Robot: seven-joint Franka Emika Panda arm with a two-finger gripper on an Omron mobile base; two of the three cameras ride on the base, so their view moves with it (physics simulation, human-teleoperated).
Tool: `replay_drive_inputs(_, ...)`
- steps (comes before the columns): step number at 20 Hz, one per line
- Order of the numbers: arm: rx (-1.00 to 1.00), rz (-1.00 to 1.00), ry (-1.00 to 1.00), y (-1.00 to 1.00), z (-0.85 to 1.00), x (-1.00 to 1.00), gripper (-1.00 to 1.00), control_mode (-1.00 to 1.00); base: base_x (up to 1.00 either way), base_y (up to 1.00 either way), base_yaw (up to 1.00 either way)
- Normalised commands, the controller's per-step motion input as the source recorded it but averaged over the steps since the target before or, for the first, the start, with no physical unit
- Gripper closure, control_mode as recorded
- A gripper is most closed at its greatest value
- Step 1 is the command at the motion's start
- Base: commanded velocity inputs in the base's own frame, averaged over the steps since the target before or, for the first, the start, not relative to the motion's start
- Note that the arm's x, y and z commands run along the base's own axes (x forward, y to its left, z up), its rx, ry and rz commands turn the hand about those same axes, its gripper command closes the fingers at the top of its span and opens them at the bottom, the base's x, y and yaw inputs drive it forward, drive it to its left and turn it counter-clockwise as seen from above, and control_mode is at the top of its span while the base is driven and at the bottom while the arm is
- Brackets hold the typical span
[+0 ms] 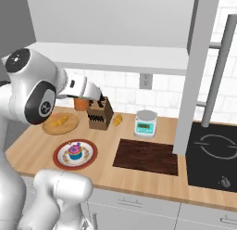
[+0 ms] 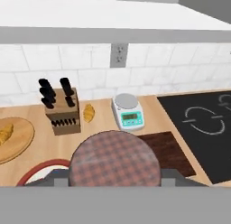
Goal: From the different types of pastries on the counter, select a croissant and place it on the cutting board. Then retrieve a jar of jam from the cabinet and place it alongside the croissant on the cutting board.
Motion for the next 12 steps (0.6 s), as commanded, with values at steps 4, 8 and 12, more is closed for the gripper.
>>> replay_drive_inputs(4,0.00,0.00,0.00,-0.55,-0.61,-0.52,1.00,-1.00,0.00,0.00,0.00)
replay_drive_inputs(8,0.00,0.02,0.00,-0.52,-0.60,-0.08,1.00,-1.00,0.00,0.00,0.00)
replay_drive_inputs(12,0.00,0.08,0.00,-0.35,-0.55,0.00,1.00,-1.00,0.00,0.00,0.00)
